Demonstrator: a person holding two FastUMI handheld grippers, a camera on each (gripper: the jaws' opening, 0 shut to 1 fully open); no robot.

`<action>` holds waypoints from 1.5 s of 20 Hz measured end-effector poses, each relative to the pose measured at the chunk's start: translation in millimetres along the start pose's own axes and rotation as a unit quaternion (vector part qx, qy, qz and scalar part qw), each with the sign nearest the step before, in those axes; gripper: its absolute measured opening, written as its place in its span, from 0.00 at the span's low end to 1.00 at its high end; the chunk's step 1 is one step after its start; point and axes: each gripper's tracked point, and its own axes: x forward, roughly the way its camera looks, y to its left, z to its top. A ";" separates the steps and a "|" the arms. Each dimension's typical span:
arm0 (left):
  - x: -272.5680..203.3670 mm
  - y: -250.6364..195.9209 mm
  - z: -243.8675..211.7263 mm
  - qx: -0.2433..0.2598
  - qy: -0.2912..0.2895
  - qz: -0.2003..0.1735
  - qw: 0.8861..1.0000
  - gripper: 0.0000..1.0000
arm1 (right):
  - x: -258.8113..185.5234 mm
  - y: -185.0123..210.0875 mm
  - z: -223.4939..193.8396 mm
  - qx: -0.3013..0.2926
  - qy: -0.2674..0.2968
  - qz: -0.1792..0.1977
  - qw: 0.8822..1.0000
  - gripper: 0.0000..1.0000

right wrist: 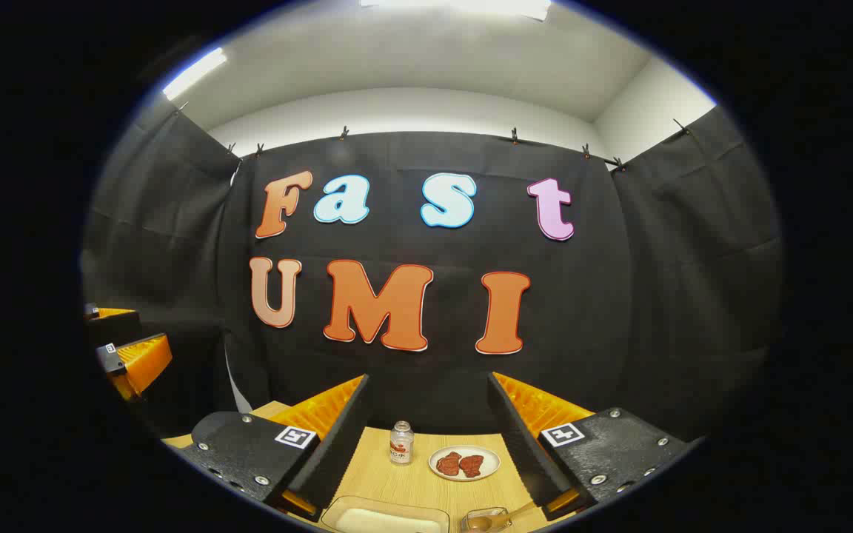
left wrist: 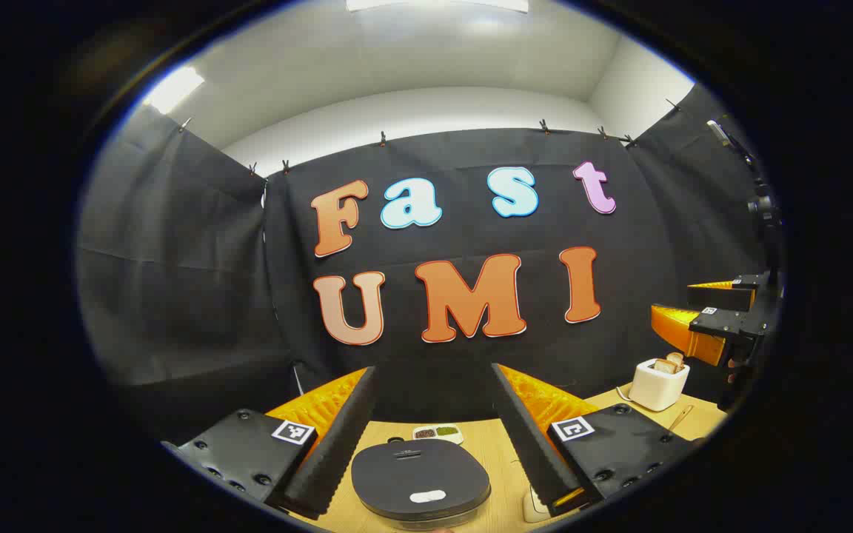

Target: Close the left gripper, press the button to open the rice cooker; take a wooden spoon from the chopstick holder with the right hand, scoop a spoonful of rice and pour it into the rice cooker, then put the wooden spoon back into the chopstick holder.

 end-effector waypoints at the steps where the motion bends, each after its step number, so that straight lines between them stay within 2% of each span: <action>1: 0.4 -0.7 -0.1 0.000 0.000 -0.001 1.000 0.94 | -1.2 0.4 -0.6 0.001 0.001 0.001 1.000 0.95; 10: 2.5 -5.0 1.6 -0.004 -0.002 -0.006 1.000 0.94 | -4.8 -2.2 -1.7 0.010 0.001 0.002 1.000 0.93; 17: 4.3 -7.3 -1.2 -0.004 0.000 -0.010 1.000 0.94 | -8.3 -0.7 -6.5 0.000 0.007 0.009 1.000 0.95; 22: 6.8 -5.8 -2.2 -0.005 0.002 -0.011 1.000 1.00 | -10.6 -0.4 -13.0 -0.006 0.016 0.017 1.000 0.95; 26: 7.0 -0.4 -6.7 -0.013 0.007 -0.003 1.000 0.98 | -13.2 9.5 -25.5 -0.004 0.035 0.029 0.999 0.97; 27: 5.7 1.3 -10.0 -0.013 0.011 -0.001 1.000 0.97 | -13.4 11.2 -29.4 -0.002 0.040 0.030 0.999 0.95; 28: 6.7 3.5 -11.3 -0.010 0.013 0.003 1.000 0.95 | -13.5 11.7 -31.2 0.000 0.041 0.027 0.999 0.97; 30: 8.8 10.6 -13.2 -0.006 0.018 0.015 1.000 0.94 | -13.1 7.5 -30.7 0.007 0.037 0.013 0.999 0.95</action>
